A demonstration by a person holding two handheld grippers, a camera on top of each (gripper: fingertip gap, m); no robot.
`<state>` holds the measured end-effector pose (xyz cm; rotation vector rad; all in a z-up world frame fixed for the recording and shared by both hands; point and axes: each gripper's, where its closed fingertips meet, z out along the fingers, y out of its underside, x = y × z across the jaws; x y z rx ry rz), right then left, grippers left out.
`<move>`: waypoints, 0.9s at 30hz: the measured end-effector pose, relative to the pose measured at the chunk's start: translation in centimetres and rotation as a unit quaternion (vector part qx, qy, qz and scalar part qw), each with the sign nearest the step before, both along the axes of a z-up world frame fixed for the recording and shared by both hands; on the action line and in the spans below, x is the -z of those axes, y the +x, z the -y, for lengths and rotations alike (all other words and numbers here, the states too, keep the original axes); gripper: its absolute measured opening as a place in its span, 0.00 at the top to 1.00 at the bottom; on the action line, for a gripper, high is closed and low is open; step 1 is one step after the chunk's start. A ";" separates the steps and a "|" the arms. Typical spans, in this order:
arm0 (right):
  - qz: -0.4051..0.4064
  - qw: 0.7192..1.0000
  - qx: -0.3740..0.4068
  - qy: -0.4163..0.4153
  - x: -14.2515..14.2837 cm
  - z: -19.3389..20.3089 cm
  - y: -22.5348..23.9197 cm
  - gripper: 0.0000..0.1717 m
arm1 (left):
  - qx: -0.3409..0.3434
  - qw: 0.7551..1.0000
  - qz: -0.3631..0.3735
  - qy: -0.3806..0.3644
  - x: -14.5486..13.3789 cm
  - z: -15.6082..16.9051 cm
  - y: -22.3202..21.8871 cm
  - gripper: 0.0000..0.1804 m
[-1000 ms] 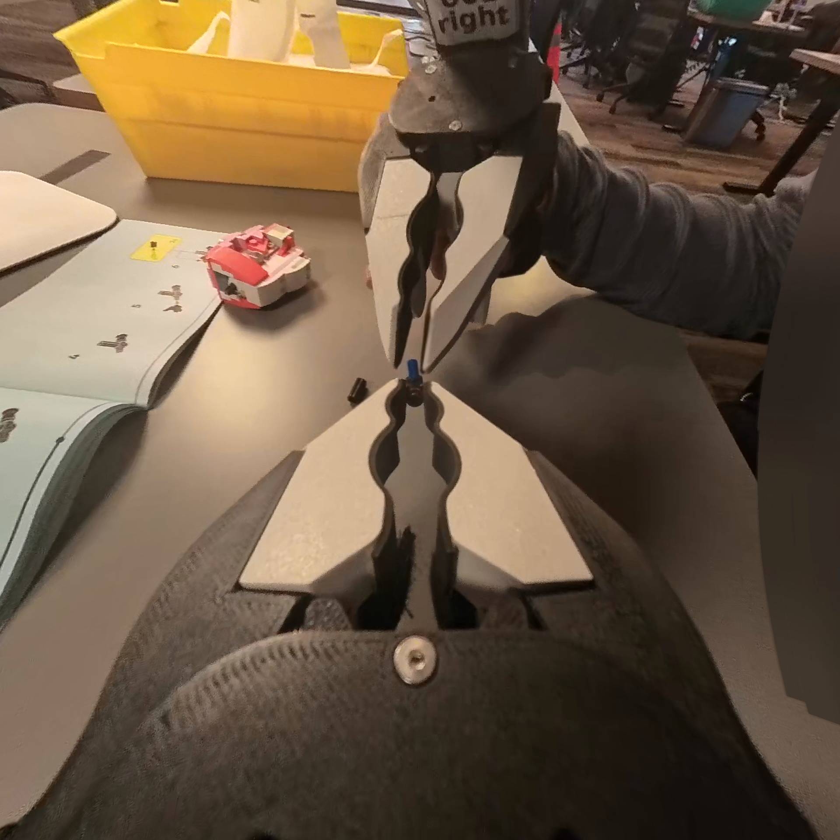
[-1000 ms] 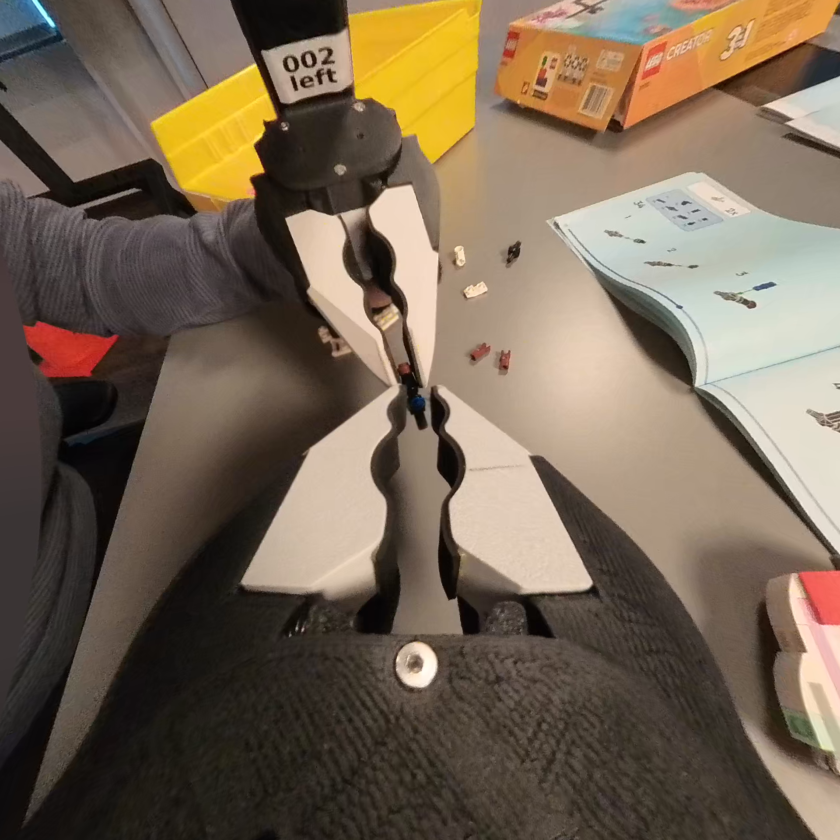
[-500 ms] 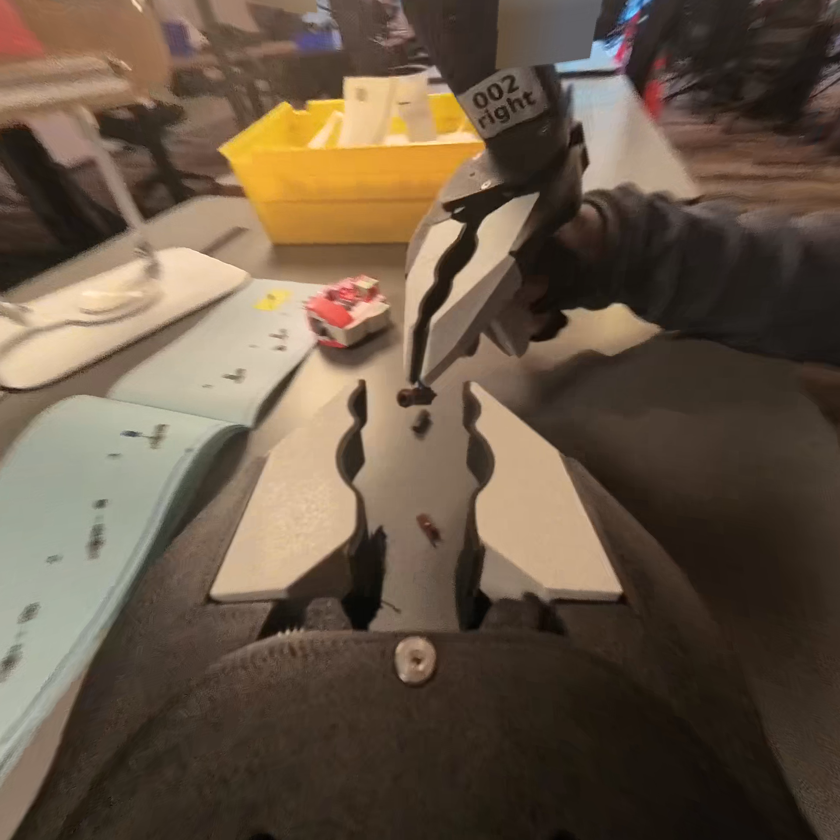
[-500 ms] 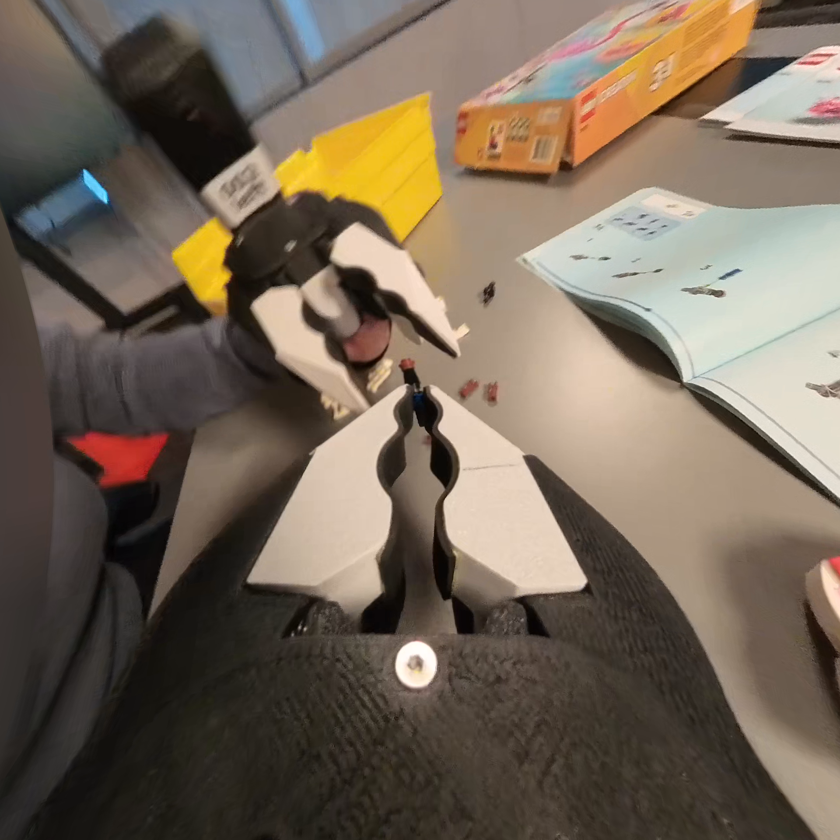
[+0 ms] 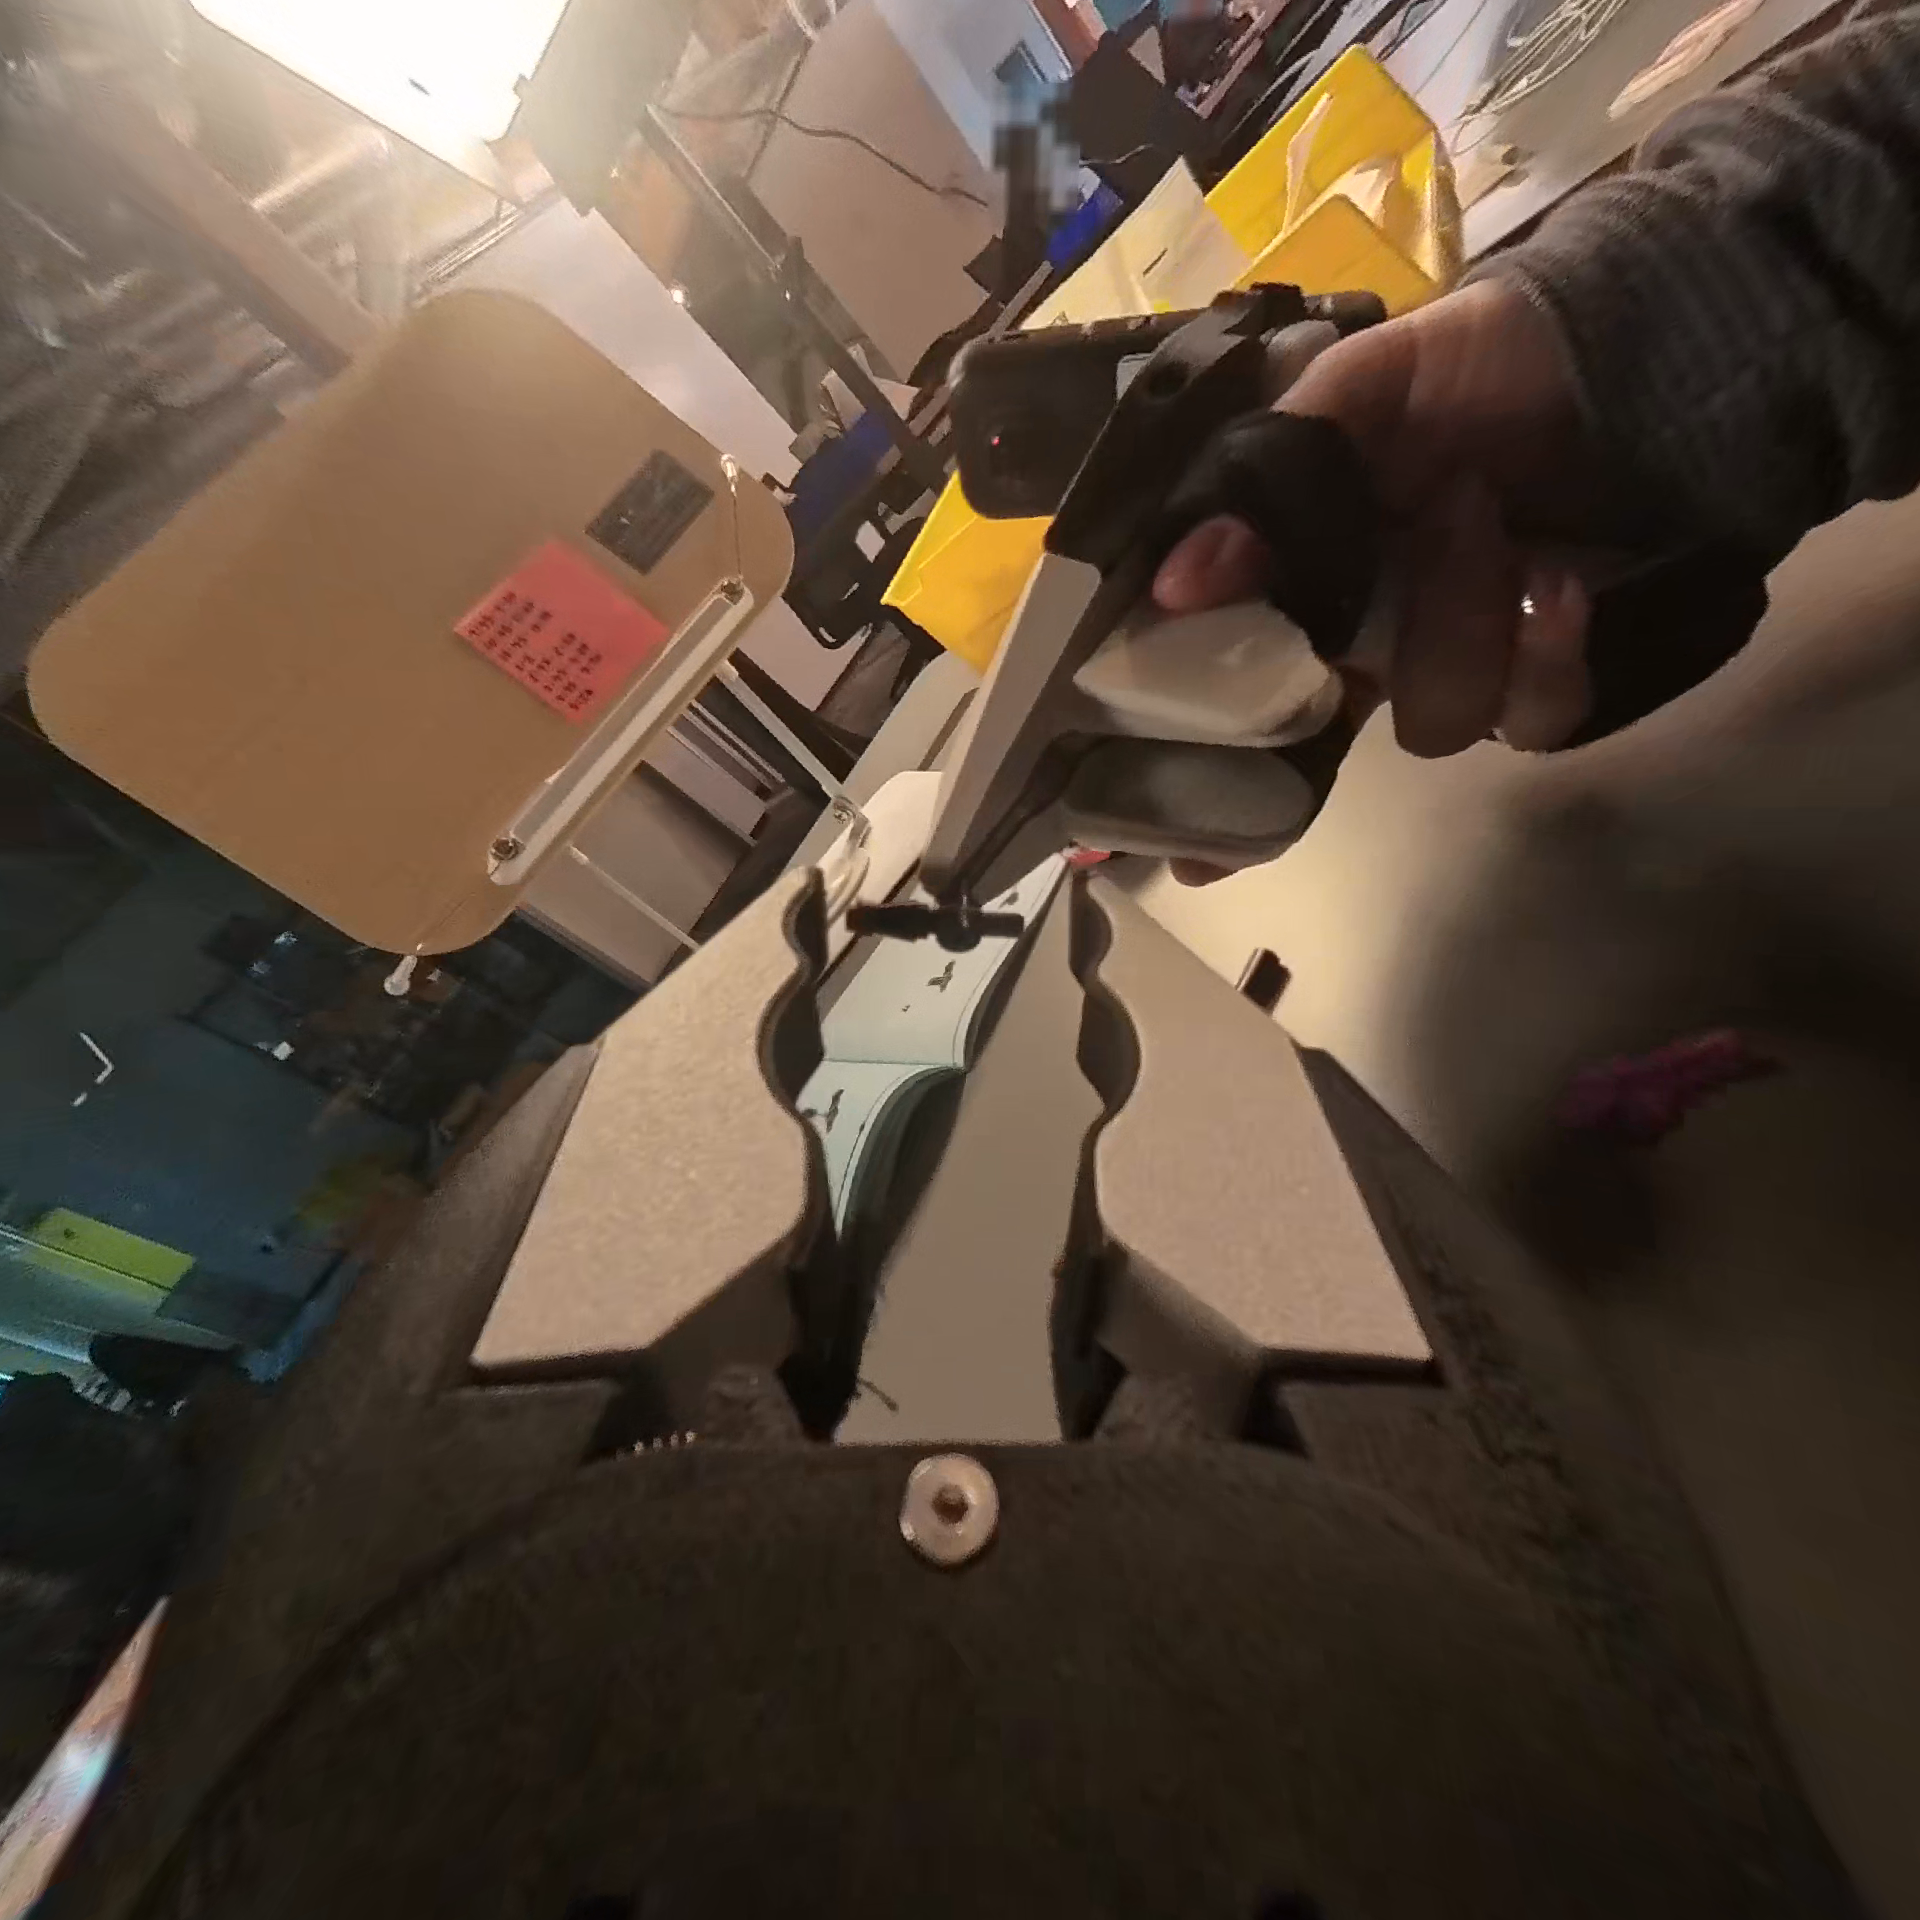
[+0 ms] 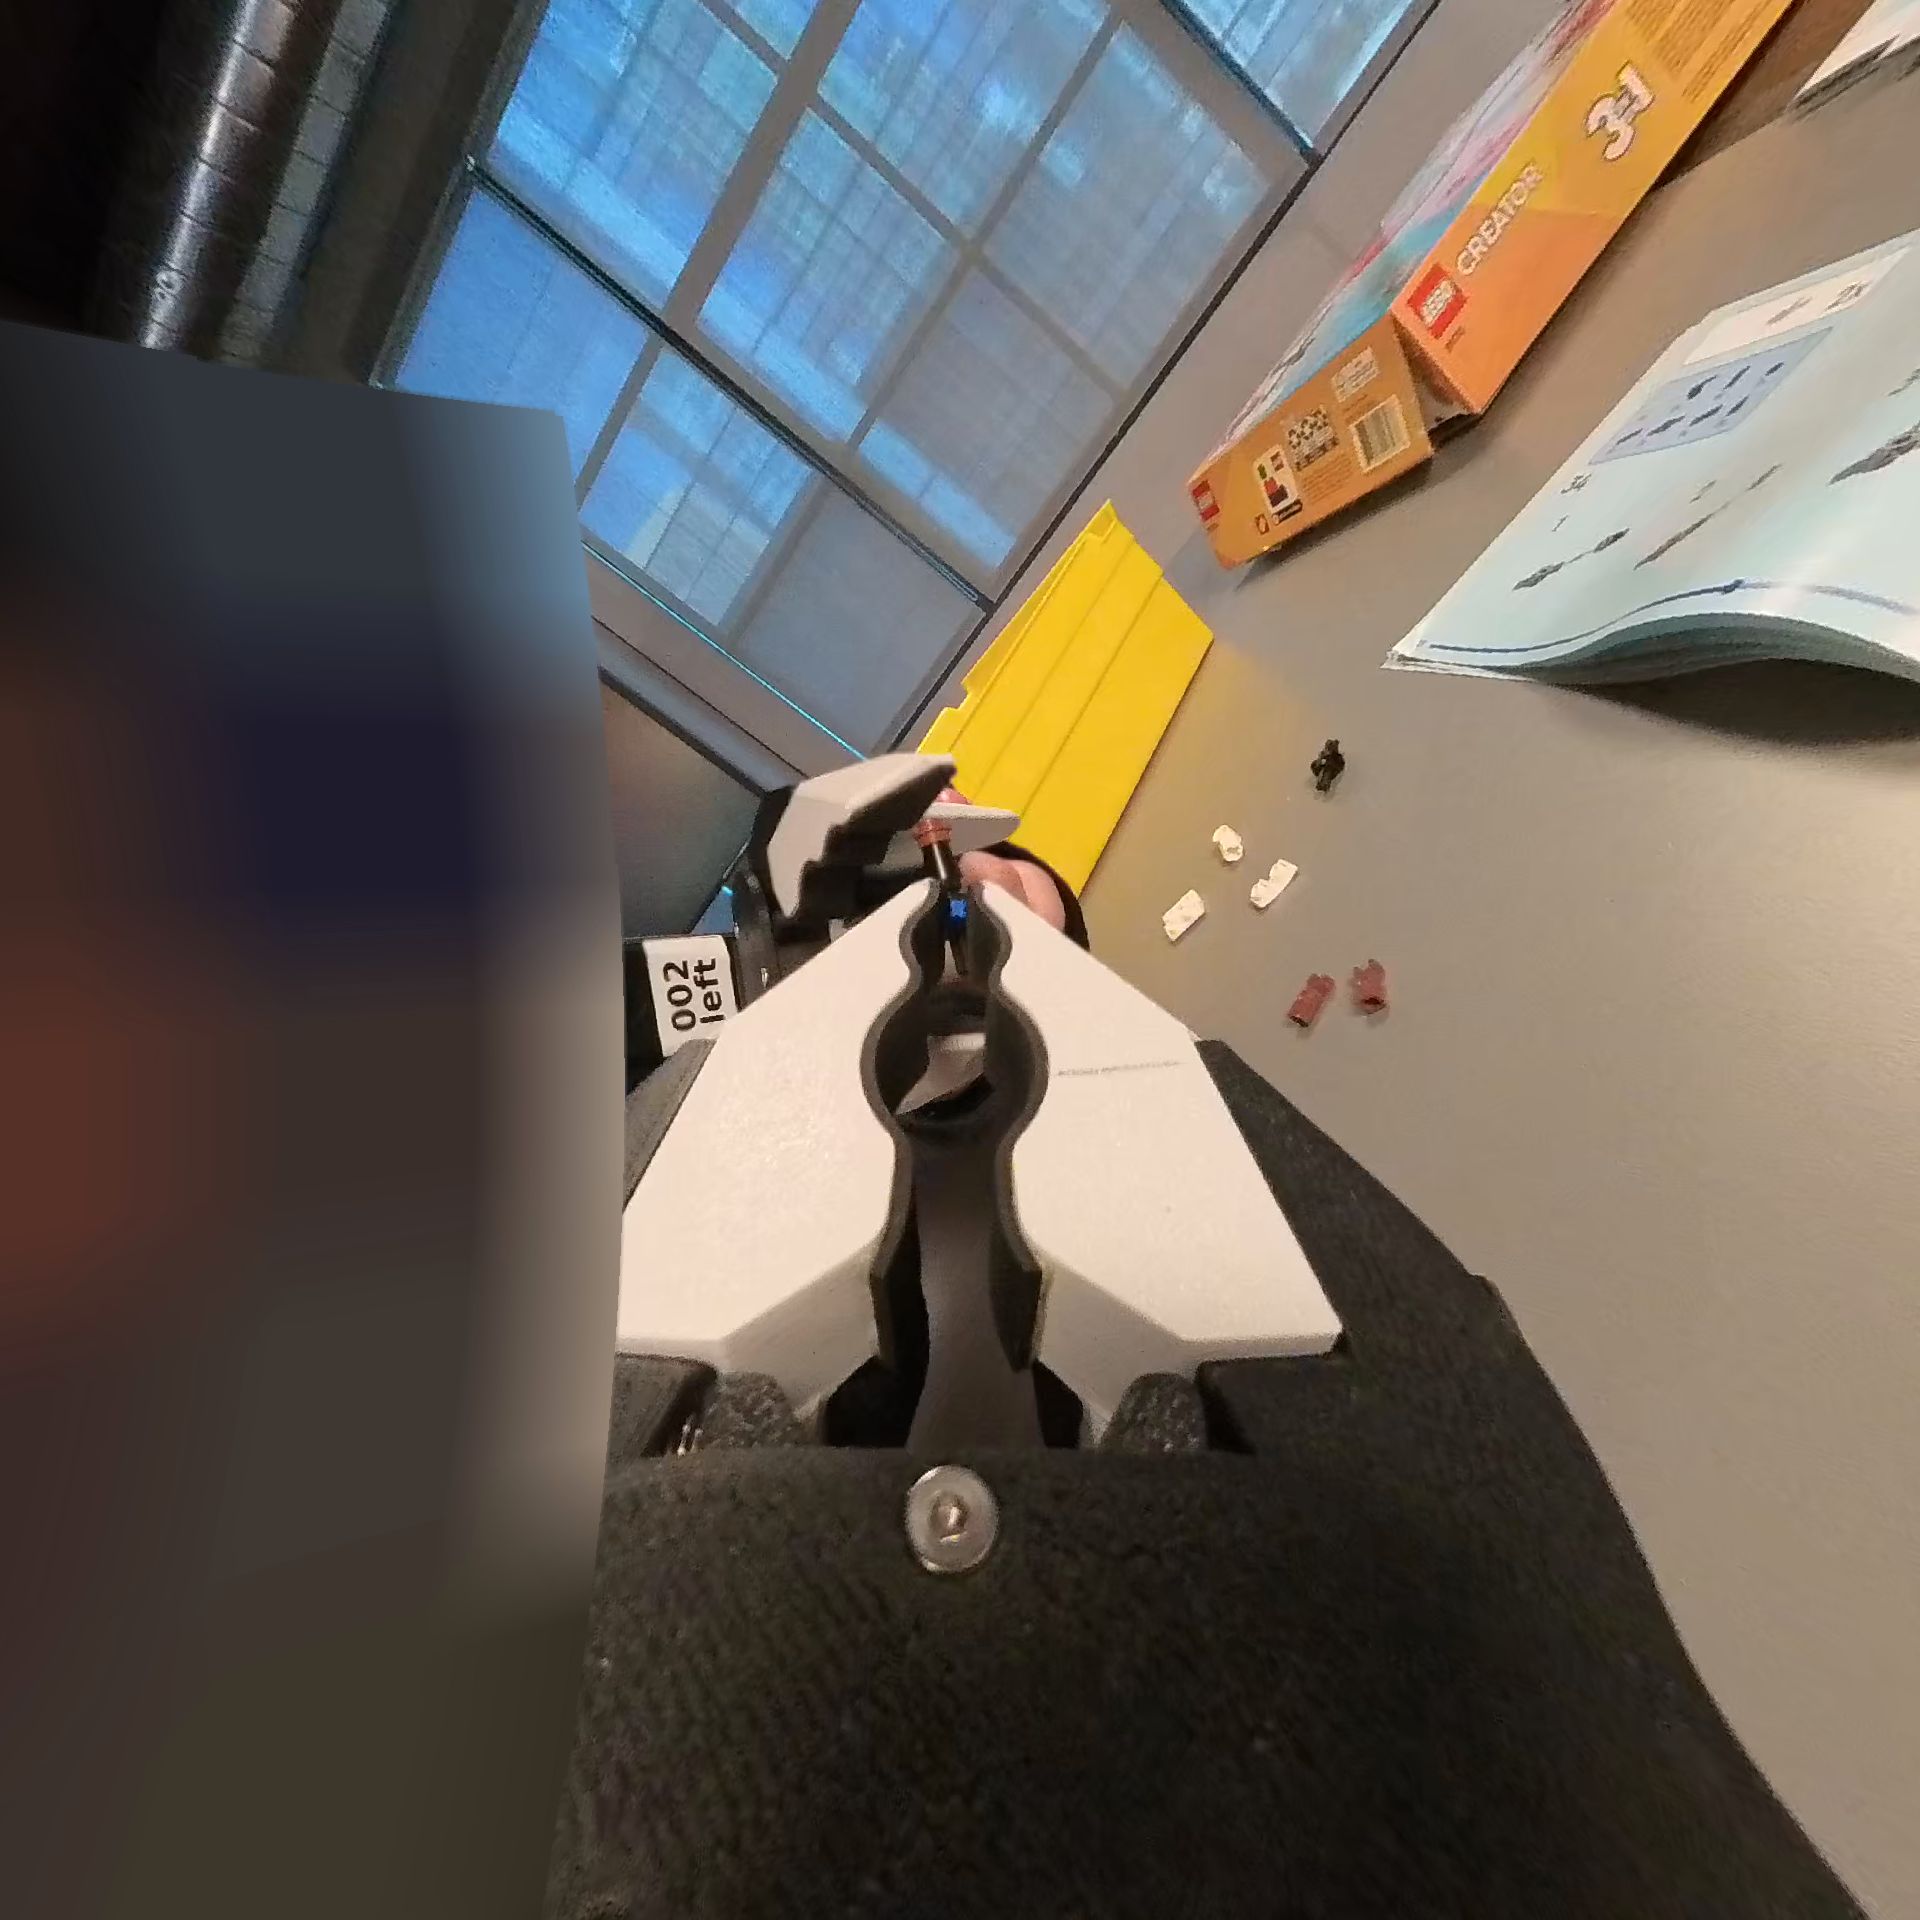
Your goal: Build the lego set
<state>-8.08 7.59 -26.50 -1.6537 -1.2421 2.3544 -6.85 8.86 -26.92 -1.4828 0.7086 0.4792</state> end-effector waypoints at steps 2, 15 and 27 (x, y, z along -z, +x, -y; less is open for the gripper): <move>0.002 1.000 -0.003 0.000 0.0 0.1 0.0 0.99 | -0.002 1.000 -0.011 0.001 0.1 0.0 0.0 0.78; 0.065 0.937 0.041 0.342 5.1 -3.8 1.3 0.90 | -0.027 0.999 0.010 -0.031 0.4 -0.2 -2.0 0.82; 0.121 0.839 -0.027 0.530 10.5 -4.3 3.1 0.97 | -0.001 0.997 0.041 -0.066 1.2 -0.1 -1.9 0.81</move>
